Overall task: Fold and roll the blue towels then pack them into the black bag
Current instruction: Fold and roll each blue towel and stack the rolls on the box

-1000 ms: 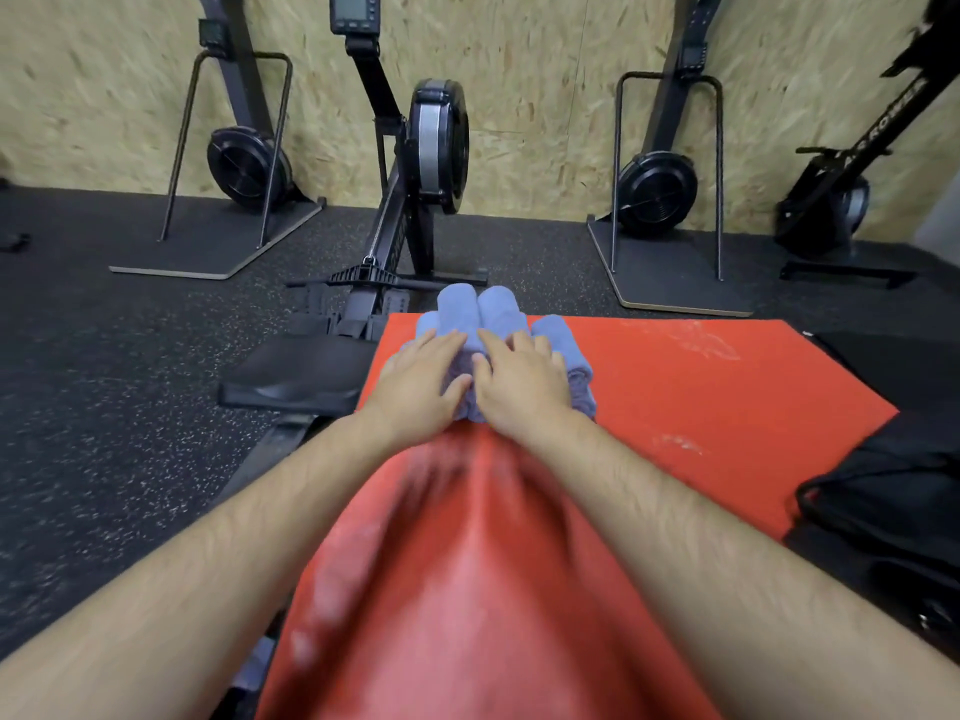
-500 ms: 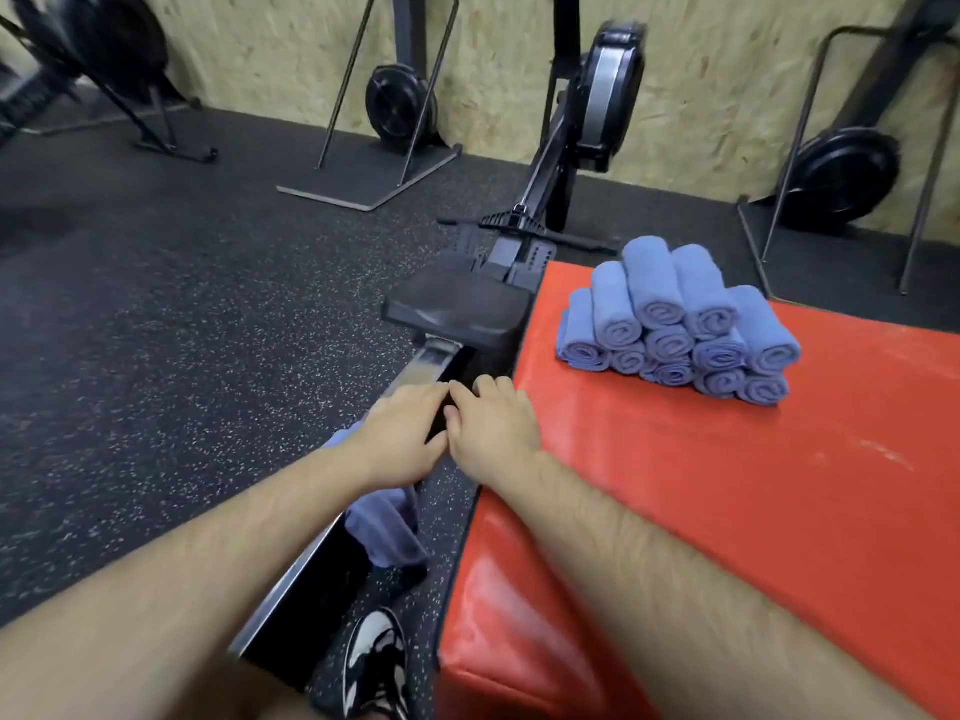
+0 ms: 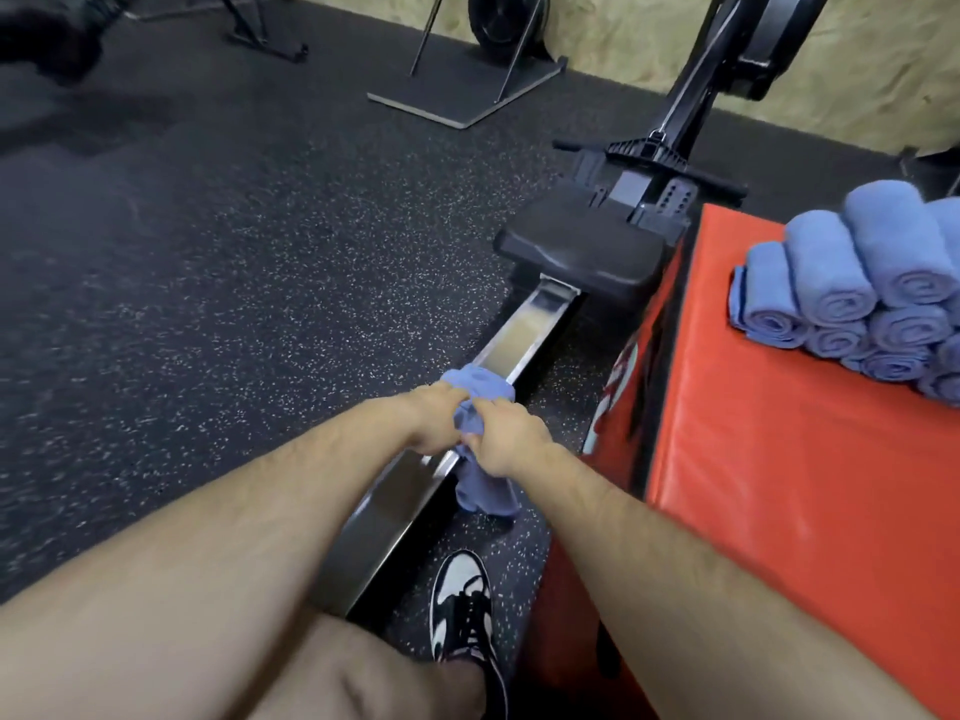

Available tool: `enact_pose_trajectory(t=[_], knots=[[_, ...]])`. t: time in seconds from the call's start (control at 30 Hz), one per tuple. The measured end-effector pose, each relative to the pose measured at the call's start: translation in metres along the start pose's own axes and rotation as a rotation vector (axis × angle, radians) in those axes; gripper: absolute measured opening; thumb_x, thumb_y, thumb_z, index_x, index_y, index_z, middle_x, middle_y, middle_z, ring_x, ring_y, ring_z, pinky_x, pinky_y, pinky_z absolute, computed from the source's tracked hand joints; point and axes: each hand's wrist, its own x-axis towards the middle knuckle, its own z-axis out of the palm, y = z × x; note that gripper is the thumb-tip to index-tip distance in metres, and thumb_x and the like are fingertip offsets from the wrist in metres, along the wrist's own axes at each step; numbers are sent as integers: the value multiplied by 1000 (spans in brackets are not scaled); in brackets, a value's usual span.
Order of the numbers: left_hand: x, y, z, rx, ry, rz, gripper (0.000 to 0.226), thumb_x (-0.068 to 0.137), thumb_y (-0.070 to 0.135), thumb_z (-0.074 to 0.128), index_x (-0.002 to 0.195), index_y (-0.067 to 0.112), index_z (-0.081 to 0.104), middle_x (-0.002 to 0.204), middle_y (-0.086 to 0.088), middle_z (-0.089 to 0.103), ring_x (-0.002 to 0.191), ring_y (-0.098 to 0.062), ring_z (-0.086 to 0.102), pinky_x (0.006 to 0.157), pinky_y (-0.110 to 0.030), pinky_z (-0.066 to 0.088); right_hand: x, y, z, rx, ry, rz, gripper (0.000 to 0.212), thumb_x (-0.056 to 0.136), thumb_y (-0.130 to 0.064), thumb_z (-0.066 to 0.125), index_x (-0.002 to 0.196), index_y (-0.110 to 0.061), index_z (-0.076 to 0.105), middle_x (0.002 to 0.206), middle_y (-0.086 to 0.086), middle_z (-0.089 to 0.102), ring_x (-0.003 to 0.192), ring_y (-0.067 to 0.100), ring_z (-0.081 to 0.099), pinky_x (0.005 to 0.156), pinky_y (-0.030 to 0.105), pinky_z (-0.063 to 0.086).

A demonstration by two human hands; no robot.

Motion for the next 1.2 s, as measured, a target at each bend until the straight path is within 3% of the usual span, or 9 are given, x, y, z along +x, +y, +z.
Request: enact_pose_trajectory(t=[0.13,0.33,0.57,0.63,0.7,0.8,0.97,1.1,1.2], knots=[[4,0,-3,29,-22,1,46,97,34,57,136,12,47,140,-13,45,127,-31,50,97,-36,41,17,-11,1,45,33,51,42,95,-36,58,132,-17,54,133,10,49,123,31,52,98,38,46],[5,-3,-7,66,-23,-33,35,96,26,54,127,11,50,135,-12,46,117,-30,54,81,-32,39,21,-13,-1,49,93,28,21,97,-27,53,108,-16,66,111,4,66,106,27,63,74,29,40],[7,-9,-19,-127,151,-43,52,91,23,65,139,28,45,125,-6,50,110,-29,57,92,-44,49,4,-4,-39,361,268,-65,6,90,-14,49,86,-15,45,80,2,55,76,26,49,64,36,35],[4,-7,-28,-125,195,-35,37,91,28,66,126,25,54,116,-6,51,108,-28,56,89,-41,48,-1,-1,-53,416,320,-107,10,88,-13,49,80,-15,43,73,1,52,72,27,49,60,41,39],[-1,-6,-36,-148,263,-47,11,91,29,65,94,25,55,102,-4,54,97,-27,56,77,-37,45,-7,3,-69,432,364,-147,12,87,-14,49,78,-18,42,74,0,54,72,26,52,61,42,43],[-7,-6,-47,-248,421,-41,27,89,18,54,68,25,40,80,-2,51,85,-34,57,64,-34,36,-17,11,-93,446,417,-179,9,86,-12,50,86,-21,49,79,-2,59,73,18,56,65,40,48],[-27,23,-80,-383,717,116,10,88,12,46,88,14,56,90,-5,55,85,-25,54,73,-40,45,-30,10,-124,478,398,-219,37,89,-22,66,124,-17,55,97,-4,65,87,15,59,81,34,49],[-41,40,-96,-509,886,173,15,88,13,53,100,20,58,96,2,59,88,-16,55,75,-35,45,-38,8,-147,447,545,-206,14,89,-21,62,92,-9,65,87,3,68,82,22,60,75,37,49],[-50,45,-99,-604,944,41,16,88,25,63,97,21,51,88,2,58,76,-14,54,65,-34,43,-54,12,-169,510,636,-204,13,90,-21,59,87,-9,64,80,2,65,76,17,56,62,23,40]])
